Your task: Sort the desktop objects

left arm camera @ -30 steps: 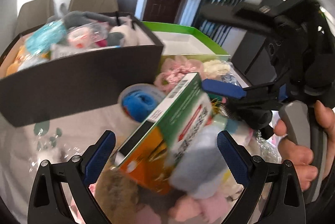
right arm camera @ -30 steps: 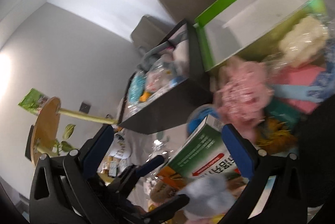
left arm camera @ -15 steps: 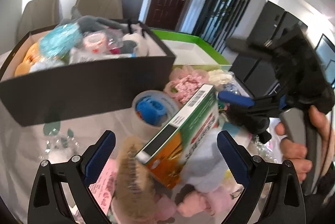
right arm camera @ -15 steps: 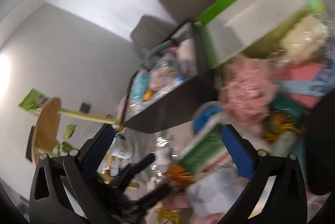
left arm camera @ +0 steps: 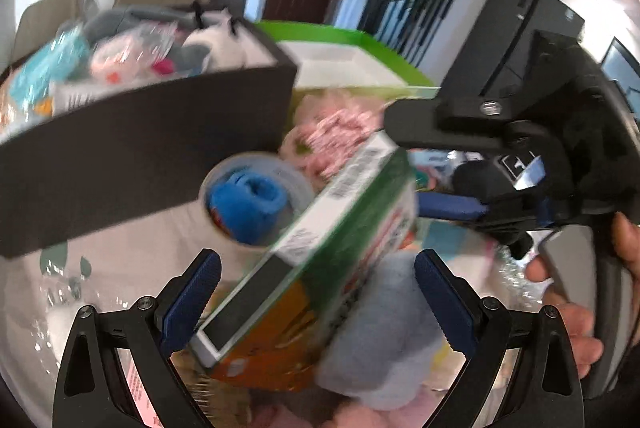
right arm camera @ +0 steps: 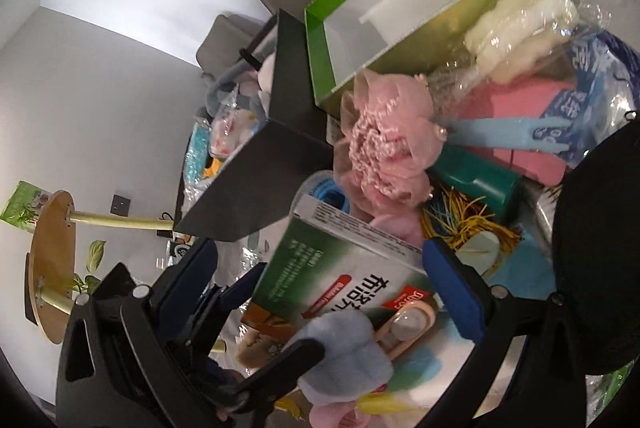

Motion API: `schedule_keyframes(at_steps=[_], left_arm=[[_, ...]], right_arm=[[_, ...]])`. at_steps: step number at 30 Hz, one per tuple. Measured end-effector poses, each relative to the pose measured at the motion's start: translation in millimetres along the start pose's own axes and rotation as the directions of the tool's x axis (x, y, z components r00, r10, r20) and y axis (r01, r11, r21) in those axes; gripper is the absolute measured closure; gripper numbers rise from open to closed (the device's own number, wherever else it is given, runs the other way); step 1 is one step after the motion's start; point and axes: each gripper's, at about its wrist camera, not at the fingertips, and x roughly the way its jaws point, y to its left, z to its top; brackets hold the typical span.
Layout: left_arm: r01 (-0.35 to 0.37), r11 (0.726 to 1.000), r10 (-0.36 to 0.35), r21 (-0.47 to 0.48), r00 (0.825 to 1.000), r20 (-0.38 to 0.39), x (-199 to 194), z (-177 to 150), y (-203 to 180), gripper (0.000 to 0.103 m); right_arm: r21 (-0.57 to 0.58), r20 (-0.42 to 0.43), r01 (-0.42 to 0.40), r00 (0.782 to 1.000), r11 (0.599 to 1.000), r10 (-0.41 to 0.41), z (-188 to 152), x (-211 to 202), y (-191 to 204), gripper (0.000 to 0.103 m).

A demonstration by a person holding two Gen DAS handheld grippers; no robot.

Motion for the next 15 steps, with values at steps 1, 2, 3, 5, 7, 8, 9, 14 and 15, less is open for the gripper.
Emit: schedule_keyframes(at_steps=[1,2,3,5,7,8,9,14,15], left_arm=[[0.002,1.000,-0.002,-0.021,1.000,-0.010,1,-2,5,0.007],[-0.006,0.999,0.006,-0.043,1.000,-0.021,3,-4,11,0.009],[-0.036,0.998,0.034,-0.058,0.999,-0.036,6,-6,18,0.011],[-0.021,0.996,0.017,-0.087,0.999,-0.044,8,-11,29,0.011],[-0.027,0.995,0.024,-0.100,0.999,-0.033,4,-14,35,0.011],[-0.033,0.994,0.030,-0.103,0.999,-0.030,3,-15,36,0.011],[-0.044,0.993,0.042,-0.107,0.999,-0.024,1,-16,39,0.011],[-0.057,0.988,0.056,-0.147,0.998,-0.008,-5,-18,52,0.011],[-0.059,0.988,0.059,-0.143,0.998,-0.006,-6,-18,53,0.011]], right_arm=[[0.003,-0.003,0.006,1.000,1.000,-0.006,0,1,0,0.000],[0.009,-0.006,0.013,1.000,1.000,-0.013,-1,2,-1,0.000],[0.017,-0.009,0.013,1.000,1.000,-0.013,0,3,-3,0.000],[0.023,-0.009,0.012,1.000,1.000,-0.012,0,2,-5,0.000],[0.023,-0.014,0.016,1.000,1.000,-0.015,0,3,-5,0.000],[0.022,-0.017,0.019,1.000,1.000,-0.018,-1,3,-6,0.000],[0.022,-0.022,0.023,1.000,1.000,-0.022,-1,4,-7,0.000],[0.017,-0.020,0.037,0.999,0.999,-0.037,-5,4,-7,0.001],[0.015,-0.020,0.038,0.999,0.999,-0.038,-5,4,-7,0.001]])
